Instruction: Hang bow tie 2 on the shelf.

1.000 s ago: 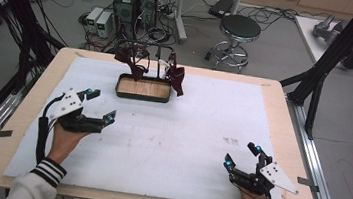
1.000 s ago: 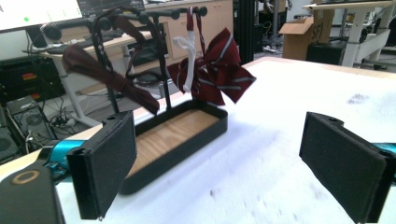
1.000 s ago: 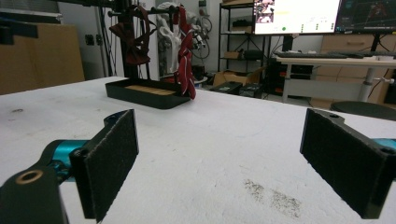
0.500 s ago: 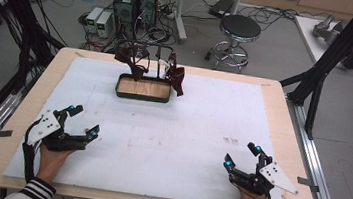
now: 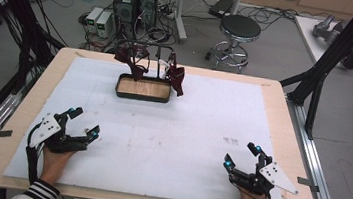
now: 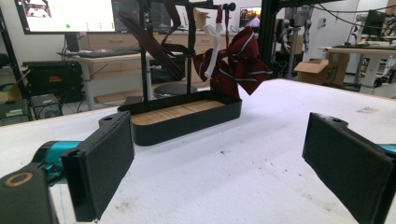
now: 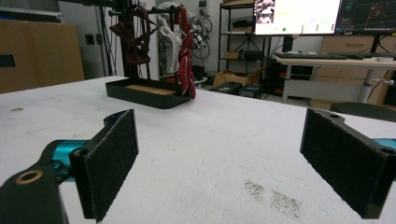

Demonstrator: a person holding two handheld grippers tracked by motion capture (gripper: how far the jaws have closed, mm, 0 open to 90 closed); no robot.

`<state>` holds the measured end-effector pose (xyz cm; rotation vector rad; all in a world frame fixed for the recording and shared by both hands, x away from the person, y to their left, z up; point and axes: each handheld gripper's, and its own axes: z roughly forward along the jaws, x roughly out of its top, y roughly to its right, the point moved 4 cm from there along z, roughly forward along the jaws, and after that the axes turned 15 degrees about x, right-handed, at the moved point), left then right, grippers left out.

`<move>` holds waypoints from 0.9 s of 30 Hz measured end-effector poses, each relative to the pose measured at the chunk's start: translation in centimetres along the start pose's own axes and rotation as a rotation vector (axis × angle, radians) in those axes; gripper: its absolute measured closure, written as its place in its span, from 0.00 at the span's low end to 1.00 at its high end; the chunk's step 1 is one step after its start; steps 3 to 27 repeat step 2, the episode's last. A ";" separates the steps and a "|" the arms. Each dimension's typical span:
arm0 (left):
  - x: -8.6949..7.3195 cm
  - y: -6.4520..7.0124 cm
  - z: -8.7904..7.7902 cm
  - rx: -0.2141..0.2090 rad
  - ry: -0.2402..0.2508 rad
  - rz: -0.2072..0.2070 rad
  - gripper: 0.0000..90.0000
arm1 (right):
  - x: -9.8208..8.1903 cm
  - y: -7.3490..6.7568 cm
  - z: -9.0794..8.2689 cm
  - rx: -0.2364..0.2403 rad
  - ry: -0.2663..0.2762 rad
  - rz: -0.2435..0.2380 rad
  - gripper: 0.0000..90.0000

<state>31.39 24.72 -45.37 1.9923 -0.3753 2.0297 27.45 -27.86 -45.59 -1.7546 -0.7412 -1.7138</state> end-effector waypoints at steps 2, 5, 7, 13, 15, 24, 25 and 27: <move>0.0 0.0 -0.1 0.005 0.009 0.002 0.11 | 0.0 0.0 0.0 -0.001 -0.002 -0.009 0.12; 0.0 0.0 -0.1 0.005 0.009 0.002 0.11 | 0.0 0.0 0.0 -0.001 -0.002 -0.009 0.12; 0.0 0.0 -0.1 0.005 0.009 0.002 0.11 | 0.0 0.0 0.0 -0.001 -0.002 -0.009 0.12; 0.0 0.0 -0.1 0.005 0.009 0.002 0.11 | 0.0 0.0 0.0 -0.001 -0.002 -0.009 0.12; 0.0 0.0 -0.1 0.005 0.009 0.002 0.11 | 0.0 0.0 0.0 -0.001 -0.002 -0.009 0.12; 0.0 0.0 -0.1 0.005 0.009 0.002 0.11 | 0.0 0.0 0.0 -0.001 -0.002 -0.009 0.12; 0.0 0.0 -0.1 0.005 0.009 0.002 0.11 | 0.0 0.0 0.0 -0.001 -0.002 -0.009 0.12; 0.0 0.0 -0.1 0.005 0.009 0.002 0.11 | 0.0 0.0 0.0 -0.001 -0.002 -0.009 0.12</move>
